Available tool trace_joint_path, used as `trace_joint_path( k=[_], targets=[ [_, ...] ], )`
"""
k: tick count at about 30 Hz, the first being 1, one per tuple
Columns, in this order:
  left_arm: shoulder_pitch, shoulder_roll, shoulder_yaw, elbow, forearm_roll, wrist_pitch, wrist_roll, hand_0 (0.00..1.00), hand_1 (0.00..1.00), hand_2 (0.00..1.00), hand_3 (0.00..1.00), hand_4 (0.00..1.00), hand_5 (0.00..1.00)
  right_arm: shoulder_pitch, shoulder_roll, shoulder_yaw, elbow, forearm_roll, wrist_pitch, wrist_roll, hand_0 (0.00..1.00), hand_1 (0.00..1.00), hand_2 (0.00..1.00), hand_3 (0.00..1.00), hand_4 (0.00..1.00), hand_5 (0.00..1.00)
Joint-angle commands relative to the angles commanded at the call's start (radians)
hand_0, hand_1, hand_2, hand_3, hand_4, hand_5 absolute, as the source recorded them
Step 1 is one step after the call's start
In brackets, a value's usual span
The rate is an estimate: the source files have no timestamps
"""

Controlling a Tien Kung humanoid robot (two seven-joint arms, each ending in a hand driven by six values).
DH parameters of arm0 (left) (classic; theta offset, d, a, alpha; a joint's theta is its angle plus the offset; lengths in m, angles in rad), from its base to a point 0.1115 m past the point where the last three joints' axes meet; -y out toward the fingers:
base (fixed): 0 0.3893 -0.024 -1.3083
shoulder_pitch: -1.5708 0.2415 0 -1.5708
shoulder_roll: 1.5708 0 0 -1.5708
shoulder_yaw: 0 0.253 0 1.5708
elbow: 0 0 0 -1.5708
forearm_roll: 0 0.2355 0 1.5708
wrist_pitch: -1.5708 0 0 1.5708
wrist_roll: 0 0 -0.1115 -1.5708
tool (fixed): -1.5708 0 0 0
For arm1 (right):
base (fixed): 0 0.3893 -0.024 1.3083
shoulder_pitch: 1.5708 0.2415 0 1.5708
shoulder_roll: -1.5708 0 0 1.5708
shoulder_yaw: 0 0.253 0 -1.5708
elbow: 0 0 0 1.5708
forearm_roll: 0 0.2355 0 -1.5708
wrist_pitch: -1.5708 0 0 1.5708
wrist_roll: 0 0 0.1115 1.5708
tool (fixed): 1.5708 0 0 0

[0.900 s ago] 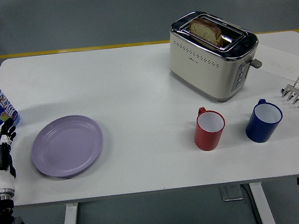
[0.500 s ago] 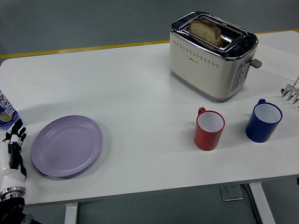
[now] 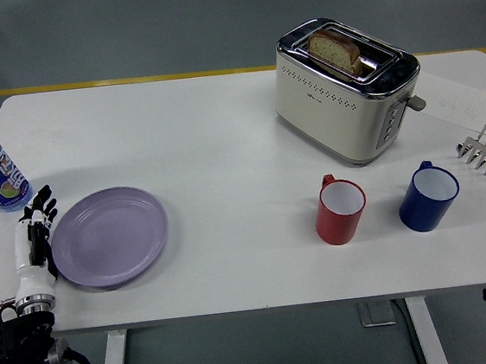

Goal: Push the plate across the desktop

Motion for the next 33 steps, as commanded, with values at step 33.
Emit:
trace_joint_path(
  k=[33],
  targets=[
    [-0.044,-0.029,0.246,-0.046,-0.146,0.037,0.000,0.895,0.892,0.918,0.829,0.459,0.981,0.009,0.012,-0.013,0.000,-0.005,0.005,-0.004,0.514,0.477,0.579,0.544,0.173,0.323]
  ],
)
